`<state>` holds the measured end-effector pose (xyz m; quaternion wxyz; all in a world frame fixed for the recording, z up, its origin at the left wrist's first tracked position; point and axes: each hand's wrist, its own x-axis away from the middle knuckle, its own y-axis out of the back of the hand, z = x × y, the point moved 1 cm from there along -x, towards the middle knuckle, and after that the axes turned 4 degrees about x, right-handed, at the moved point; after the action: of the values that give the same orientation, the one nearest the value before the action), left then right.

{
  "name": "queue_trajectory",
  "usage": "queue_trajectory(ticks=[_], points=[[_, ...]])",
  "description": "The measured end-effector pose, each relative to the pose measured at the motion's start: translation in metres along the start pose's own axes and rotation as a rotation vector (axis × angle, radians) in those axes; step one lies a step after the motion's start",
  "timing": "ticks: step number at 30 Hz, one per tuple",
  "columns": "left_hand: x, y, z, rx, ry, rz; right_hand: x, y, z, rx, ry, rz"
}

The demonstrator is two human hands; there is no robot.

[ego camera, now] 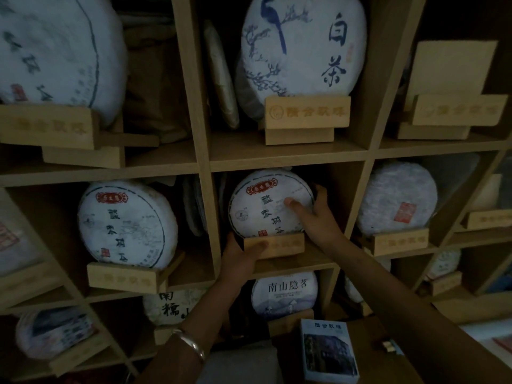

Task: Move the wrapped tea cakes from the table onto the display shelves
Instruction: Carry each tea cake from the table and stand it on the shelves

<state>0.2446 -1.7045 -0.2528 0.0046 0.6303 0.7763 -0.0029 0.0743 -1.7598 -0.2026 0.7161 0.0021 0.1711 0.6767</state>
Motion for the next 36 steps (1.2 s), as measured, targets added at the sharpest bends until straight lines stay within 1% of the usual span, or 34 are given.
queue_trajectory(ticks=[6,11,14,17,19,23,28,31,33,36], points=[[0.009,0.004,-0.01,-0.087,0.01,0.005,0.006,0.001,0.008,0.051,0.012,-0.021],[0.02,0.011,-0.016,-0.181,0.029,0.041,0.014,0.011,0.013,0.112,0.001,-0.045],[0.032,0.012,-0.018,-0.341,-0.043,0.037,0.024,0.023,0.012,0.163,-0.003,-0.069],[0.045,0.011,-0.022,-0.512,-0.14,-0.024,0.037,0.035,0.01,0.269,0.001,-0.098],[0.054,0.007,-0.026,-0.566,-0.205,-0.013,0.048,0.043,0.009,0.347,0.038,-0.068],[0.068,-0.006,-0.03,-0.653,-0.305,0.093,0.07,0.058,0.012,0.505,0.13,0.012],[0.079,-0.024,-0.031,-0.66,-0.375,0.217,0.097,0.083,0.018,0.631,0.176,-0.008],[0.083,-0.041,-0.027,-0.618,-0.403,0.287,0.12,0.104,0.012,0.694,0.196,-0.068],[0.089,-0.056,-0.021,-0.597,-0.415,0.347,0.142,0.119,0.006,0.748,0.123,-0.097],[0.108,-0.087,0.0,-0.588,-0.381,0.498,0.186,0.145,-0.011,0.775,-0.015,-0.127]])
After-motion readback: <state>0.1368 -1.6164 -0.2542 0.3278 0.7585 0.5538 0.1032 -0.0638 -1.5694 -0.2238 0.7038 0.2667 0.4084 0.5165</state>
